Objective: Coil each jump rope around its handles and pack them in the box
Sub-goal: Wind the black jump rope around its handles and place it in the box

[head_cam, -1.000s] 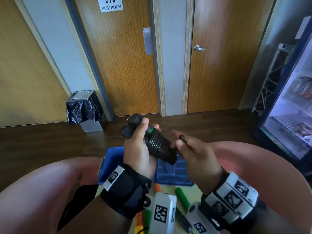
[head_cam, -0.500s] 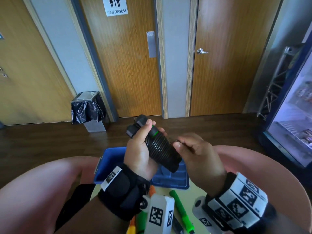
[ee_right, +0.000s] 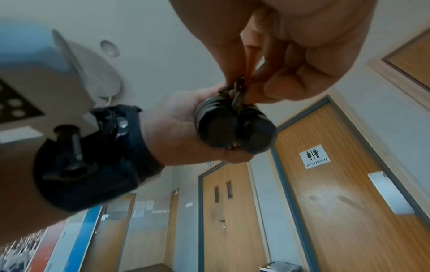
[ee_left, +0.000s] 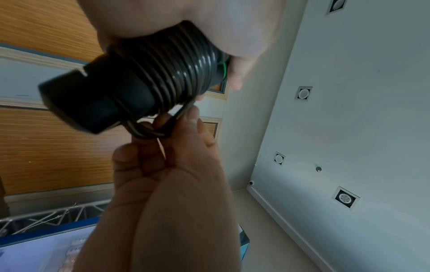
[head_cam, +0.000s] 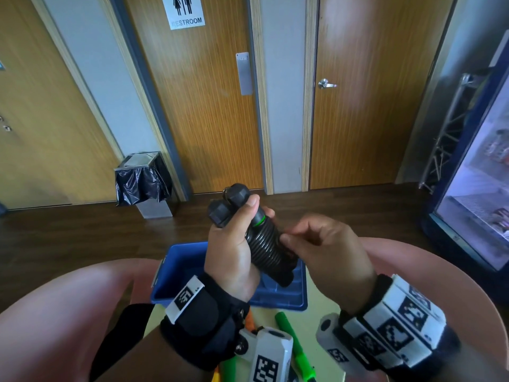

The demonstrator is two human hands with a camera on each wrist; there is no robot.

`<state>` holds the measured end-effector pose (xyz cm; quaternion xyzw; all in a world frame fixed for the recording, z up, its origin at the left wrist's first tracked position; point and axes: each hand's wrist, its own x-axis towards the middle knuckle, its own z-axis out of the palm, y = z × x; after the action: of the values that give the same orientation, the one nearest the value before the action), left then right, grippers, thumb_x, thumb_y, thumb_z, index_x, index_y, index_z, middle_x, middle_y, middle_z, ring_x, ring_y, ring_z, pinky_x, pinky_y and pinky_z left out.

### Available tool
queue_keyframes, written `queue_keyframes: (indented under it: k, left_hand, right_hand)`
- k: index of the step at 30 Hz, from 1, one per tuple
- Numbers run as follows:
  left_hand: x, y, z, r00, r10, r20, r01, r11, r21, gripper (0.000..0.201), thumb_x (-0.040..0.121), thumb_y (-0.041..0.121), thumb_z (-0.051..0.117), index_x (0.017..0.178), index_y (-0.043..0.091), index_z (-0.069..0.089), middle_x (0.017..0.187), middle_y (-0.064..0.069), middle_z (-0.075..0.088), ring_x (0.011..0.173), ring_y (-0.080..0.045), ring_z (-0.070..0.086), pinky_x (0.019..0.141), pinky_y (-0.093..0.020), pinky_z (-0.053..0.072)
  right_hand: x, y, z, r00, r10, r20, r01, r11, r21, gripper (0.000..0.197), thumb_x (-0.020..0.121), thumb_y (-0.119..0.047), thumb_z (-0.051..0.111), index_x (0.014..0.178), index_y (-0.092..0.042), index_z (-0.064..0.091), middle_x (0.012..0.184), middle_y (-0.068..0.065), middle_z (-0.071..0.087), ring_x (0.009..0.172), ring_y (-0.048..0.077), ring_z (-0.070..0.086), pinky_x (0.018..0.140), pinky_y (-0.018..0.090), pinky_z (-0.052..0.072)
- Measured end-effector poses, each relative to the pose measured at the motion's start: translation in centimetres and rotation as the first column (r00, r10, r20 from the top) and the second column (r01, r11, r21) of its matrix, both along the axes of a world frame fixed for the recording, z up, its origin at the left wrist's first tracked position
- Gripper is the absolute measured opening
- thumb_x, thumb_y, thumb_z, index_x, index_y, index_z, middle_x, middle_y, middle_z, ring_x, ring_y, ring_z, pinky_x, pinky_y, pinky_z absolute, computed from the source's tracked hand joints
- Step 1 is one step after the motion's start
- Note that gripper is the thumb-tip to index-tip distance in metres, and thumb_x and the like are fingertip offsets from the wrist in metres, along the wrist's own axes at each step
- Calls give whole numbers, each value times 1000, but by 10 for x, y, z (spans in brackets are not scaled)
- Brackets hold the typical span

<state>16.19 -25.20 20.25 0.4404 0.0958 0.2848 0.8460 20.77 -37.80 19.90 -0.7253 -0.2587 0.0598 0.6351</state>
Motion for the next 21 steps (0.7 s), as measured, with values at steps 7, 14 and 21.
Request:
queue_keyframes:
  k: [7, 14, 21]
  left_hand:
    - [5, -2, 3, 1000, 25, -6, -25, 999, -29, 13, 80, 23, 69, 84, 11, 68, 77, -13, 62, 73, -26, 61, 66, -36, 53]
    - [8, -2, 0, 1000, 12, -27, -13, 999, -34, 26, 78, 25, 75, 94, 9, 63, 77, -13, 63, 73, -25, 63, 60, -36, 53]
    - [11, -2, 3, 1000, -6, -18, 5, 998, -60, 23, 75, 27, 72, 88, 10, 63, 75, -13, 62, 71, -25, 61, 57, -33, 53]
  right_hand:
    - [-1, -6, -13, 940, 74, 334, 0, 976, -218, 7, 86, -27, 71, 91, -26, 67, 81, -15, 64, 82, 1, 58, 69, 16, 44]
    - [11, -11, -22, 812, 111, 573, 10, 979, -204, 15, 88, -24, 59, 82, -14, 69, 78, -10, 62, 74, -1, 48, 73, 5, 34]
    - [19, -9, -22, 718, 125, 685, 31, 977, -211, 18, 90, -22, 57, 88, -10, 72, 83, -4, 68, 79, 12, 56, 83, 3, 28]
